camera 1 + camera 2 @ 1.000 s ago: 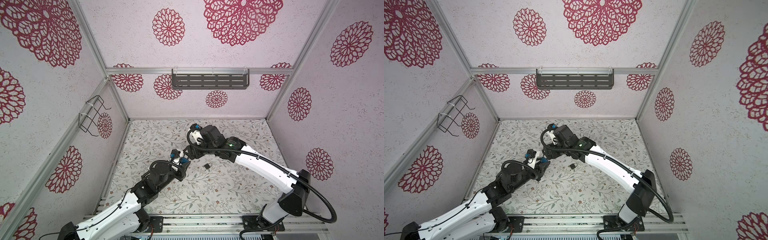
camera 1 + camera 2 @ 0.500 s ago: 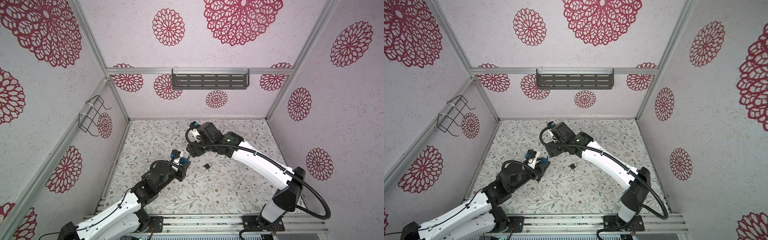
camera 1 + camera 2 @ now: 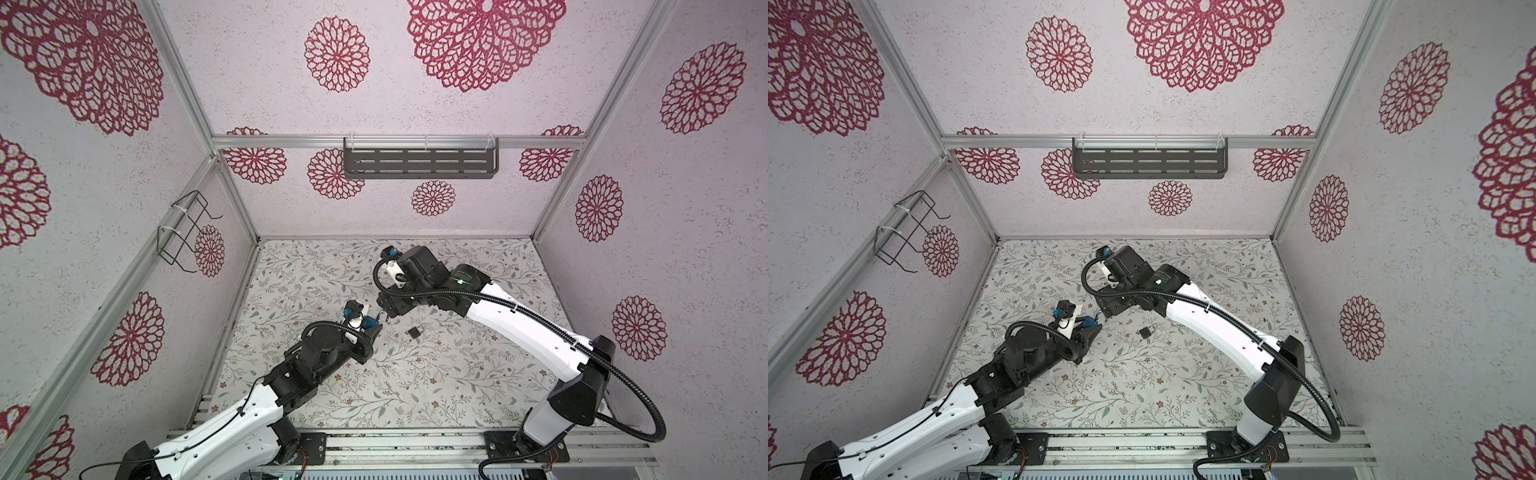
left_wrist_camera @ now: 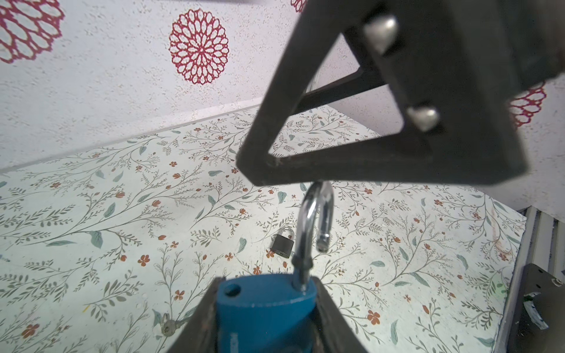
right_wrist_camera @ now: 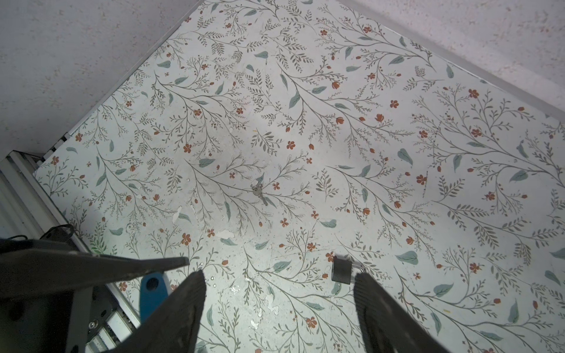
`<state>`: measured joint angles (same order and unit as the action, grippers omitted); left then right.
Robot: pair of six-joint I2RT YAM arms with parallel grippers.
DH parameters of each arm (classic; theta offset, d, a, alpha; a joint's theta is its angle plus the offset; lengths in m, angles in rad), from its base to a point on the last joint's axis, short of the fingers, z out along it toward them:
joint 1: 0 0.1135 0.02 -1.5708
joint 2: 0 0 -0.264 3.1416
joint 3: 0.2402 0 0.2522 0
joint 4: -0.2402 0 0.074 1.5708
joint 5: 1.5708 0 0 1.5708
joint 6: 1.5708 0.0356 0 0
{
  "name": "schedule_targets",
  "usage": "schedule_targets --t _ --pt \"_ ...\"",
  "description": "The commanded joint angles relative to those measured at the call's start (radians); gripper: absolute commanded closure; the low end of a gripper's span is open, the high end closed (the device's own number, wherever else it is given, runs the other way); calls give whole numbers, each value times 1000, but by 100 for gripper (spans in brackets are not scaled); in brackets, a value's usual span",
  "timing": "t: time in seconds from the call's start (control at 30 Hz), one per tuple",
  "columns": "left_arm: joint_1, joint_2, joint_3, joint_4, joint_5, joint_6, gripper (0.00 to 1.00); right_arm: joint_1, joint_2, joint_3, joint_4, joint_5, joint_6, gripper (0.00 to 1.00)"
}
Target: Unlock with the key
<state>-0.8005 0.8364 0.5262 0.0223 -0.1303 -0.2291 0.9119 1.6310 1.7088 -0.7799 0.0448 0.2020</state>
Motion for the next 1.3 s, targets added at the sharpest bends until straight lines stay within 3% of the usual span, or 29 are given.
schedule_targets --t 0.0,0.27,0.47,0.7,0.97,1.27 --pt "-3 -7 8 114 -32 3 100 -8 -66 -13 -53 -35 -21 21" --pt "-3 -8 9 126 -21 -2 100 -28 -127 -92 38 -179 -12 21" --pt "-3 5 13 122 -54 -9 100 -45 -178 -148 47 -81 17 20" --pt "1 59 62 26 -151 -105 100 -77 -310 -338 161 7 80 17" --pt "61 258 197 -127 -194 -240 100 -148 -469 -624 375 26 229 15" --pt "221 570 364 -233 -92 -348 100 -209 -571 -856 530 3 348 12"
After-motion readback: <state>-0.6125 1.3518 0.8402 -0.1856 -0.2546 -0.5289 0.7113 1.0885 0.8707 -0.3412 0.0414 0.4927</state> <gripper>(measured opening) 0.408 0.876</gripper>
